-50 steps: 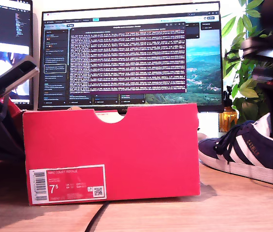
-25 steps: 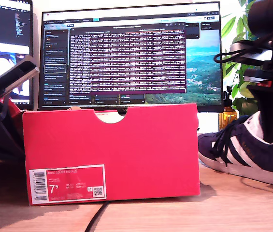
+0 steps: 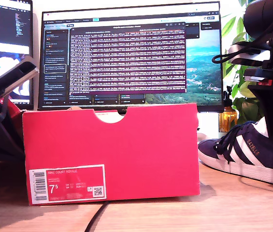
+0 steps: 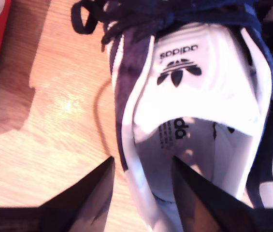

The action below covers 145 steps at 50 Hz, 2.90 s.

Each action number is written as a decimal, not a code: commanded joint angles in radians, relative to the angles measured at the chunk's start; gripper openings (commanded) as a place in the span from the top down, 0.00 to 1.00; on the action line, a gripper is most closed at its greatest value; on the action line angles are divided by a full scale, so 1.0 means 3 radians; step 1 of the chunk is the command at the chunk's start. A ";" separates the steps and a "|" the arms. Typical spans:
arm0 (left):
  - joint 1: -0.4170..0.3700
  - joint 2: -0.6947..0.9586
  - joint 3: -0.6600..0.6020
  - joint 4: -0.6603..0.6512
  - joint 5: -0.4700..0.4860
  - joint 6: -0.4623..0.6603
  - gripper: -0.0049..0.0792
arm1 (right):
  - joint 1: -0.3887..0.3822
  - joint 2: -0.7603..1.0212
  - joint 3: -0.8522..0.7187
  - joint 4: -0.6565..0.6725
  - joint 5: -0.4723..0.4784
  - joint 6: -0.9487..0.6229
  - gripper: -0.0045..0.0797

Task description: Pack the blue shoes by picking the first shoe and placing it inside the red shoebox, left side, then picking and rotating the second shoe and placing it in the shoebox

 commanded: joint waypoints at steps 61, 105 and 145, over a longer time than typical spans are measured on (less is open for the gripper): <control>-0.0008 0.0014 0.0032 -0.0050 -0.0010 0.0018 0.96 | 0.0126 0.0356 0.0655 -0.0008 -0.0376 0.0615 0.96; -0.0008 0.0014 0.0032 -0.0055 -0.0027 0.0042 0.96 | 0.1074 0.0366 0.1615 0.1200 -0.1062 0.2407 0.96; -0.0008 0.0014 0.0032 -0.0057 -0.0099 0.0215 0.96 | 0.1541 0.1197 0.1615 0.1682 -0.0954 0.2616 0.96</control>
